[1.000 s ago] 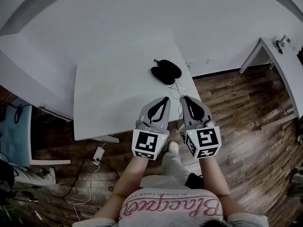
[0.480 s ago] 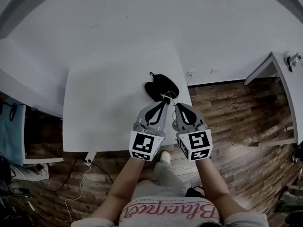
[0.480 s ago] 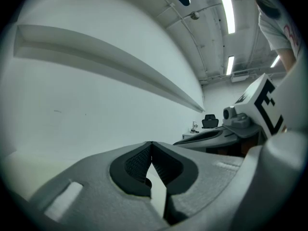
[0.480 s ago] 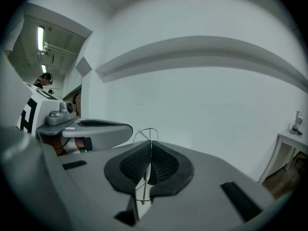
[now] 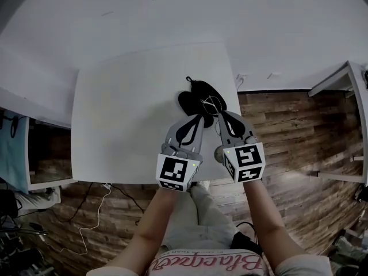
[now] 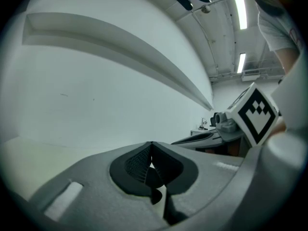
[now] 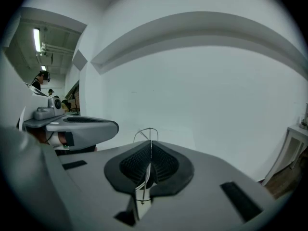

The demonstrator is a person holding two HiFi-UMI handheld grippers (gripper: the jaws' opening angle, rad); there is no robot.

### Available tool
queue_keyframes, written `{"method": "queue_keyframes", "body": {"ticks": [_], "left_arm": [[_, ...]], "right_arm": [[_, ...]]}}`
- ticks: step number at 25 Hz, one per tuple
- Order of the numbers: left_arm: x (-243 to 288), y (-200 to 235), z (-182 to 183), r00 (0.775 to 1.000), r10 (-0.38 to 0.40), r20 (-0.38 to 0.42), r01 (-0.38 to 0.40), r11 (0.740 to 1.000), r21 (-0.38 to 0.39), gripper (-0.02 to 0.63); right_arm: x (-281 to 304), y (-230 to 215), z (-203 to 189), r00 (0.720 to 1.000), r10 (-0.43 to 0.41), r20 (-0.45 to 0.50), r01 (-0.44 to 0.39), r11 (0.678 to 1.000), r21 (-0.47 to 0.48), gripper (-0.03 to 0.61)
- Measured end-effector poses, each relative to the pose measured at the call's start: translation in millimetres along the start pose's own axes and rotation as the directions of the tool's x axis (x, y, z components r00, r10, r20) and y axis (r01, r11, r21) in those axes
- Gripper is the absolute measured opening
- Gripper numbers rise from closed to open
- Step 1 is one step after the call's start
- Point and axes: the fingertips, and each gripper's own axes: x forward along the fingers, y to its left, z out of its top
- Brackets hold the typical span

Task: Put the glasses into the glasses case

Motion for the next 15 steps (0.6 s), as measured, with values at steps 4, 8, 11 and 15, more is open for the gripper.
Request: {"method": "queue_keyframes", "body": {"ticks": [4,8,11,15], "left_arm": [[13,15,-16,1.0,0.014,-0.004,-0.015,1.0,-0.023,0.006],[28,22,-19,1.0,0.001,0.008,-0.001,1.0,0.0,0.006],[38,26,-22,1.0,-0.015,0.006,0.015,1.0,0.015,0.006],[46,34,-29,1.0,-0.021,-0.017,0.021,1.0,0.018,0.006]], "right_arm": [[29,-5,-18,1.0,0.008,-0.025,-0.009,0.999,-0.048,0.012],[52,-14,-29,0.998,0.021,-0.051,-0.025,0.996,-0.082,0.012],[67,-16,-33,0.996,0.057,-0.069,-0.064,0.992,-0.105,0.012],[88,-20,-41,0.992,0.074,-0.106,-0.09,0.984,-0.152,0.012]]}}
